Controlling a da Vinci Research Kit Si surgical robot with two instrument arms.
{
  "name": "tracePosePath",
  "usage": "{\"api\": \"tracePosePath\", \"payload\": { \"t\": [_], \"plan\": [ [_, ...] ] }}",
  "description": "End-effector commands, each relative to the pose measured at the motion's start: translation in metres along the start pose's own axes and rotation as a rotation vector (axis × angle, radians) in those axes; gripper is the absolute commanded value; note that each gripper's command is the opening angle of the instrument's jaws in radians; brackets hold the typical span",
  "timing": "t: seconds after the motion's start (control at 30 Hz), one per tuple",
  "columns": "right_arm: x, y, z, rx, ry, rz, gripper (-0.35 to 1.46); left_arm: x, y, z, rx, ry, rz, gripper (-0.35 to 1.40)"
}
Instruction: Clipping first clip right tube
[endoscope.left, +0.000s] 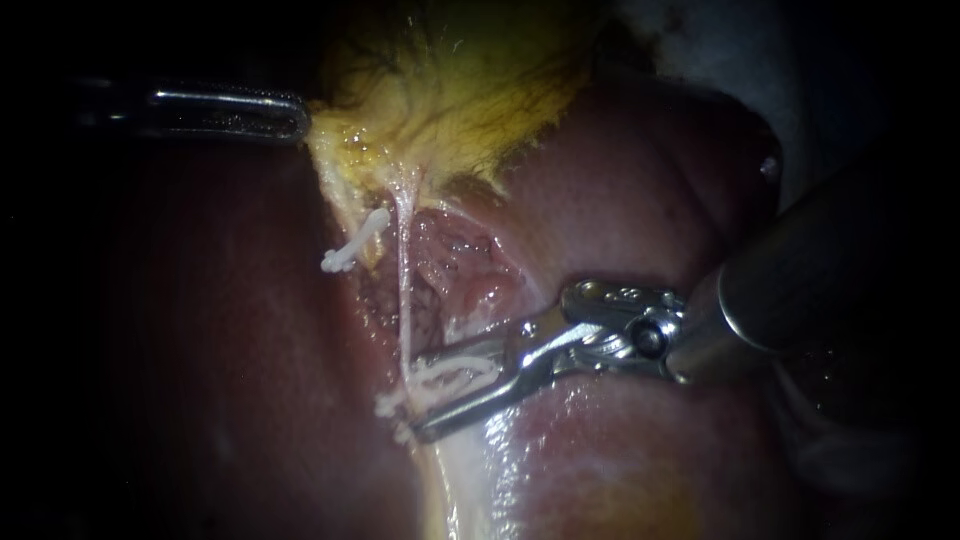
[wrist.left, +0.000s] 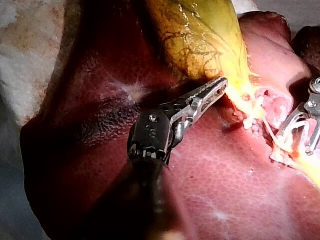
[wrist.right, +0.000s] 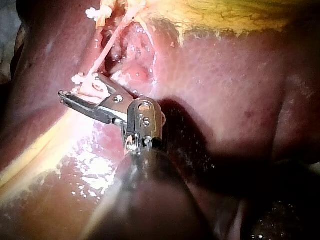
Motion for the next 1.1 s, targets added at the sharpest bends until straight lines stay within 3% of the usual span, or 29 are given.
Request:
{"api": "tracePosePath", "payload": {
  "t": [0.03, 0.7, 1.1],
  "plan": [
    [0.0, -0.0001, 0.0, 0.0, 0.0, 0.0, 0.55, 0.0, 0.0, 0.0, 0.0, 0.0, 0.0, -0.35],
    [0.0005, -0.0007, -0.0018, 0.009, -0.003, 0.006, 0.58, 0.0, 0.0, 0.0, 0.0, 0.0, 0.0, -0.35],
    [0.0012, -0.0002, -0.0035, -0.034, -0.012, -0.043, 0.6, 0.0, 0.0, -0.0001, 0.0, 0.0, 0.0, -0.35]
  ]
}}
